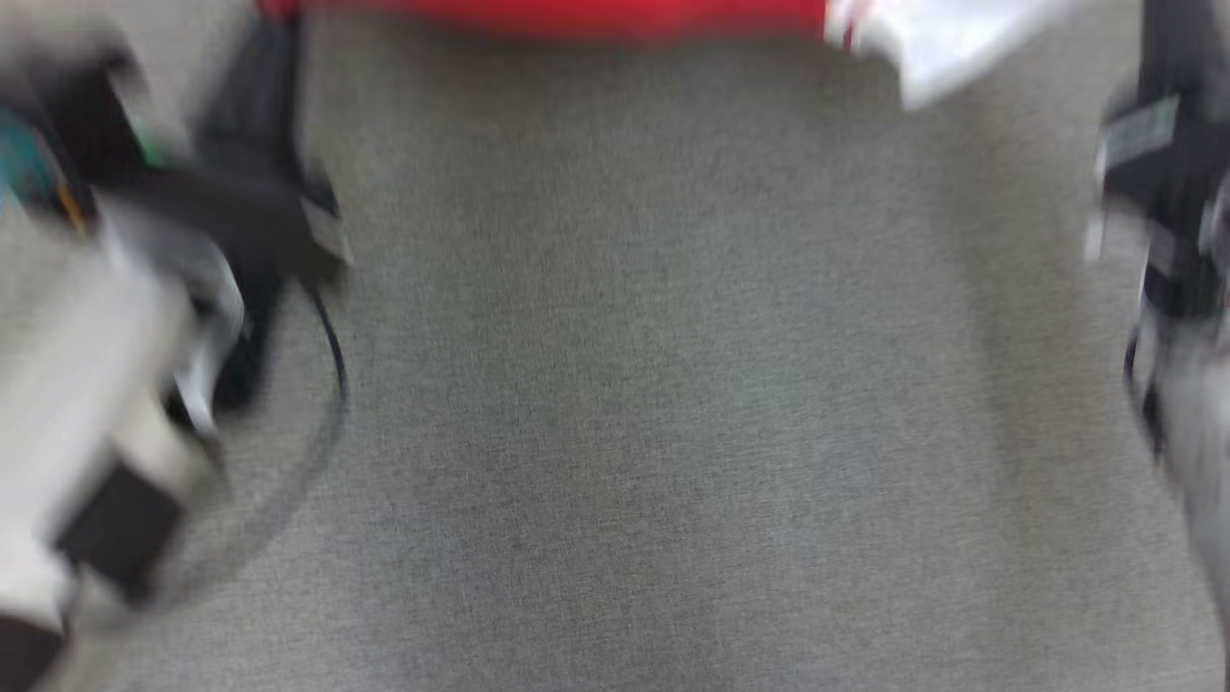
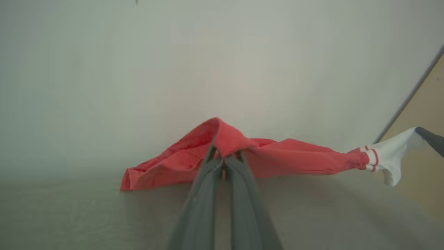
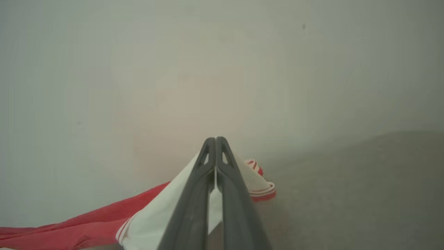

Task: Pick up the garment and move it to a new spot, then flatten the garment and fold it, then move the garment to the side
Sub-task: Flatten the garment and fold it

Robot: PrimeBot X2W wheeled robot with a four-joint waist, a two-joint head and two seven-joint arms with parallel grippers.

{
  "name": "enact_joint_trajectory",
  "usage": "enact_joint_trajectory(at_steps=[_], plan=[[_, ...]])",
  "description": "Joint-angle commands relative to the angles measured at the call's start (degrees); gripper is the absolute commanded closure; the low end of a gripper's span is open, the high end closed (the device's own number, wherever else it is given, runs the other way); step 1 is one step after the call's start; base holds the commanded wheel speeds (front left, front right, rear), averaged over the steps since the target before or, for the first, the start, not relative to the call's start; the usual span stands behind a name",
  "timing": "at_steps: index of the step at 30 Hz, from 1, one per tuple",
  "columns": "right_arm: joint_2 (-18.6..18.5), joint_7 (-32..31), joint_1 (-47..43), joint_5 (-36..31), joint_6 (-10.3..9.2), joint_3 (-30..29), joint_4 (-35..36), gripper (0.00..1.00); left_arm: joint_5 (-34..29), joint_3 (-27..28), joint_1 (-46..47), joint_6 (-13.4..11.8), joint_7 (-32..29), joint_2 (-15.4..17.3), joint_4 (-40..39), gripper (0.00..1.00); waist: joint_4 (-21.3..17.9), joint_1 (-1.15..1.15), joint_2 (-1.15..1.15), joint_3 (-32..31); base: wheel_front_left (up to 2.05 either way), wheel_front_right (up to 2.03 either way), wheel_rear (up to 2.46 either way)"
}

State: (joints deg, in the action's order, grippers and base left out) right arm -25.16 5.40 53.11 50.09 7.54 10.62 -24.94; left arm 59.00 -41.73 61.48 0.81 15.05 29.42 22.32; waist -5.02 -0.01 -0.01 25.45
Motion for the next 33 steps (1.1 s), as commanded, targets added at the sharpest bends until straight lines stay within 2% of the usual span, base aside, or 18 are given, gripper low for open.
enact_joint_trajectory(at_steps=[1,4,6,15,20,25,33], plan=[[-0.28,0.69,-6.2,1.0,-0.12,-1.52,2.69,1.0,-1.94,2.13,-6.01,-1.65,0.15,-0.02,-3.16,1.0,-0.09,0.01,0.01,-4.14,0.0,0.0,0.0],[0.56,0.12,-18.12,2.07,-0.12,-4.72,7.67,1.0,-4.6,4.68,-17.7,-4.0,0.16,-0.1,-8.69,1.0,-0.29,0.01,0.01,-5.63,0.0,0.0,0.0],[3.56,-1.21,-31.53,1.08,-0.13,-9.27,13.8,1.0,-6.09,9.85,-30.21,-5.93,0.17,-1.74,-13.51,1.0,-0.58,0.01,0.01,-7.3,0.0,0.0,0.0],[11.97,-6.9,-53.32,-6.71,-0.13,-17.75,24.87,1.0,-8.12,17.75,-50.66,-4.07,0.18,-7.11,-13.6,1.0,-0.82,0.01,0.01,-11.96,0.0,0.0,0.0],[15.05,-11.36,-61.88,-9.25,-0.13,-21.45,29.63,1.0,-10.02,21.18,-57.57,-2.3,0.18,-9.09,-11.5,1.0,-0.68,0.01,0.01,-14.65,0.0,0.0,0.0],[17.66,-16.15,-68.08,-9.59,-0.13,-24.0,34.46,1.0,-11.1,23.23,-61.72,-0.28,0.18,-9.36,-9.45,1.0,-0.4,0.01,0.01,-16.61,0.0,0.0,0.0],[20.56,-20.78,-71.66,-8.55,-0.13,-25.88,38.14,1.0,-13.02,23.17,-63.03,1.03,0.18,-11.1,-8.51,1.0,-0.05,0.01,0.01,-17.75,0.0,0.0,0.0]])
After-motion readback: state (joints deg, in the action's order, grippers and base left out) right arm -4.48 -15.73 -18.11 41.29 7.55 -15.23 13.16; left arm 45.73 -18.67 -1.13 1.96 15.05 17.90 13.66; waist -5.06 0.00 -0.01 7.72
